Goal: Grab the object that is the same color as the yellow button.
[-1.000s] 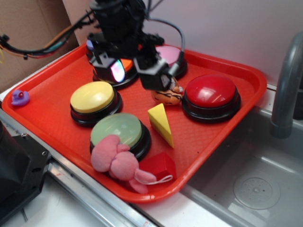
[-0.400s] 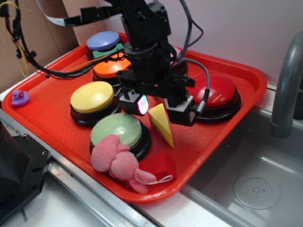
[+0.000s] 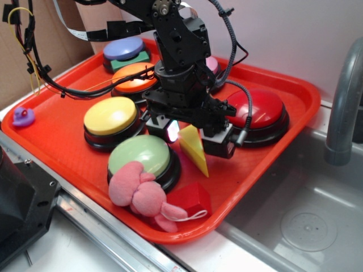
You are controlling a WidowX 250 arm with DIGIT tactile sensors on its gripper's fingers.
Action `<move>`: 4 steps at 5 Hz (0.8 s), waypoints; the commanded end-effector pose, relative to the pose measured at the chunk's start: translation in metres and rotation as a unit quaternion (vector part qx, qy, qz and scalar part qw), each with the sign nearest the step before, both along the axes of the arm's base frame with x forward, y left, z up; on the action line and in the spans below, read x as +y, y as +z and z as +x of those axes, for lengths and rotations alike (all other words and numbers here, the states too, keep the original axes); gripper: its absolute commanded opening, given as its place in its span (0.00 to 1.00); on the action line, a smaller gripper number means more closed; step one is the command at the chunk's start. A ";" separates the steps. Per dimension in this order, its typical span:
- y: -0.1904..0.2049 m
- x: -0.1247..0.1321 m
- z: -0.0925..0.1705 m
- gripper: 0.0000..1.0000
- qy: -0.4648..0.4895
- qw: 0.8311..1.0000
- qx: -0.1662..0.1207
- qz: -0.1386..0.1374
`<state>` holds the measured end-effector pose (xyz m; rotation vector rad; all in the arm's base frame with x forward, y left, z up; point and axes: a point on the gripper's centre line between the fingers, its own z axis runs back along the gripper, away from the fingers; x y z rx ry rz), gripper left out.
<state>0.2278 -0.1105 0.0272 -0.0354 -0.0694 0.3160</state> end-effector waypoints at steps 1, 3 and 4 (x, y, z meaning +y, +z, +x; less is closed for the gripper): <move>0.002 -0.001 0.003 0.00 0.014 1.000 -0.011 -0.011; 0.002 0.002 0.007 0.00 0.017 1.000 -0.014 -0.006; 0.015 0.003 0.012 0.00 -0.006 0.999 -0.032 -0.006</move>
